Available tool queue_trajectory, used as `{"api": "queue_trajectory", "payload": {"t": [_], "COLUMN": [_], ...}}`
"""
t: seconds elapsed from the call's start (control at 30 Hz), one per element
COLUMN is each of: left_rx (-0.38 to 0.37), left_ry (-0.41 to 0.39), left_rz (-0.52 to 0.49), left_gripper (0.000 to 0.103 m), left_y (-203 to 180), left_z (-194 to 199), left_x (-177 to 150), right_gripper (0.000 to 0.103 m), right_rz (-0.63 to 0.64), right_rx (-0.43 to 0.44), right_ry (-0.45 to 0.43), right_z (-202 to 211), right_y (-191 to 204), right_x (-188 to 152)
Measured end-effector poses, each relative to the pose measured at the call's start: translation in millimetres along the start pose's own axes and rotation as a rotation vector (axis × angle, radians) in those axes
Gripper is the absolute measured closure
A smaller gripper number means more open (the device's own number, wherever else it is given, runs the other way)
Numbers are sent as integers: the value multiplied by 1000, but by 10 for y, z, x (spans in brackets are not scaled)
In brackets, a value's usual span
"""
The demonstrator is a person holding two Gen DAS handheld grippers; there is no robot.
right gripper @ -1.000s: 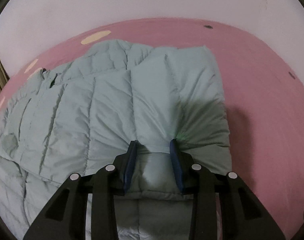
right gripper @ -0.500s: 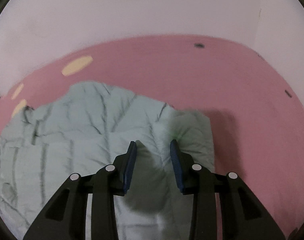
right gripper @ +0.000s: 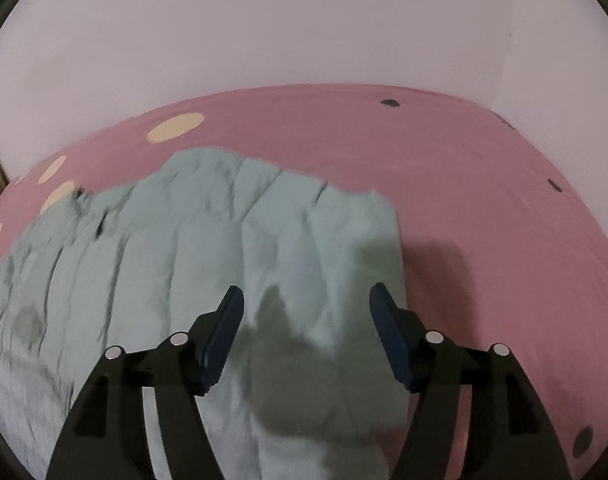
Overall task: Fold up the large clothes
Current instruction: 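Grasp the jacket side edge with the right tool and fold it inward, then hold the folded side with the right tool while the left tool grasps the other sleeve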
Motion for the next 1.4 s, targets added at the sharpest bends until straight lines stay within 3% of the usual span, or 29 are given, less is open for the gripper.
{"api": "queue_trajectory", "payload": {"t": [0.2, 0.27, 0.57, 0.7, 0.87, 1.03, 1.13, 1.23, 1.4], "left_rx": [-1, -1, -20, -92, -149, -294, -338, -400, -427], "left_ry": [-1, 0, 2, 25, -39, -99, -90, -36, -103], "left_rz": [1, 1, 13, 9, 119, 283, 350, 433, 480], "left_gripper": [2, 2, 2, 2, 2, 3, 16, 17, 20], "left_y": [-6, -9, -7, 77, 475, 952, 1129, 1253, 1334], "left_z": [3, 4, 15, 57, 121, -110, -328, -633, -731], "left_x": [2, 0, 7, 64, 349, 767, 922, 964, 1069], "right_gripper": [38, 32, 22, 21, 20, 20, 20, 20, 20], "right_rz": [18, 28, 15, 19, 13, 14, 13, 13, 12], "right_rx": [-24, -42, -55, -63, -56, -57, -56, -58, -58], "right_ry": [42, 42, 62, 56, 56, 53, 54, 53, 51], "right_z": [-131, -145, -270, -255, -253, -257, -253, -251, -247], "right_y": [7, 20, -26, -17, -3, 7, 2, 7, 16], "right_x": [-266, -321, -392, -402, -400, -394, -401, -406, -410]}}
Point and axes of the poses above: each gripper's, at about its wrist camera, not at the fingertips, and z roughly against the way its jaws point, y to its left, x to its top, the point moved 4 cm from there along -z, roughly the way its jaws point, and after that the axes turned 7 degrees about -z, right-handed, at the moved point
